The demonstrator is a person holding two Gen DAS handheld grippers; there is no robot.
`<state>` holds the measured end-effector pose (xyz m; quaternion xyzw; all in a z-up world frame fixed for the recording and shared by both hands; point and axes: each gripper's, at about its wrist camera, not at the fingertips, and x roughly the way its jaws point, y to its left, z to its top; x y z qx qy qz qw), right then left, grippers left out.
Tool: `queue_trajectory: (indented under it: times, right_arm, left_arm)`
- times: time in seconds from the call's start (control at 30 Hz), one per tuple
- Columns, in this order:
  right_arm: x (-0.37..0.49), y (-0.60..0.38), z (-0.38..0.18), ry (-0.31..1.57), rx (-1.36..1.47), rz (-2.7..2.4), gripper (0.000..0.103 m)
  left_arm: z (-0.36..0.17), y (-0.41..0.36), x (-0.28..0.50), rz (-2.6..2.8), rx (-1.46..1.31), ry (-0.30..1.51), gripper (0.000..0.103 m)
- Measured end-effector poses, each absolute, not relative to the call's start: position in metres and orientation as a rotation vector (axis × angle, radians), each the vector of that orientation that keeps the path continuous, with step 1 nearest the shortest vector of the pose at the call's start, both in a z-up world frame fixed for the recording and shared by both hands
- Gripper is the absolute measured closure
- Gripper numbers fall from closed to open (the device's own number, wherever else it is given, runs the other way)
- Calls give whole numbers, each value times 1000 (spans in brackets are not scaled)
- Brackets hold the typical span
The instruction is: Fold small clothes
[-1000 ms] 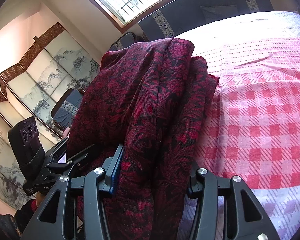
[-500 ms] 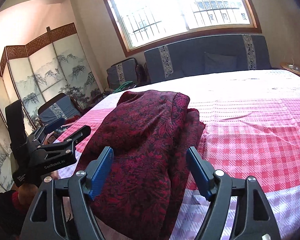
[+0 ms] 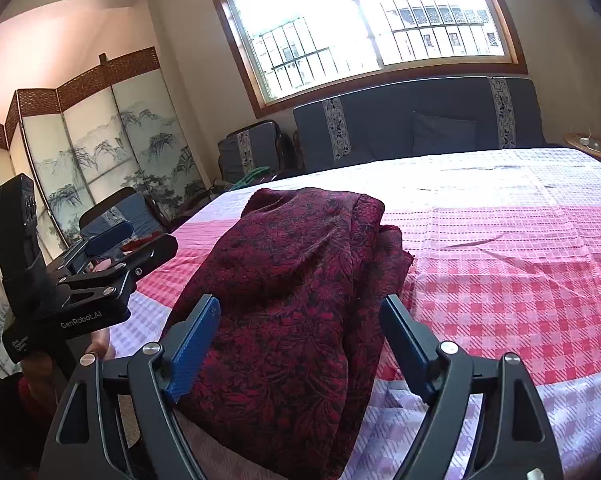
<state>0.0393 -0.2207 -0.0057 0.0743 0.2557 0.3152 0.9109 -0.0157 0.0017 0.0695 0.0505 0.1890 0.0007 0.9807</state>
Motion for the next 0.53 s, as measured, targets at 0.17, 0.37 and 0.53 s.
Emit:
queue_trajectory:
  times: [0.17, 0.37, 0.53]
  right_arm:
    - [39, -220, -7, 527, 148, 648, 20]
    - [34, -215, -3, 500, 85, 577, 16]
    - [31, -208, 5, 459, -4, 456, 10]
  left_arm:
    - [68, -1, -14, 5, 90, 390, 0]
    - [64, 0, -15, 58, 80, 367, 0]
    - [64, 2, -17, 77, 65, 352, 0]
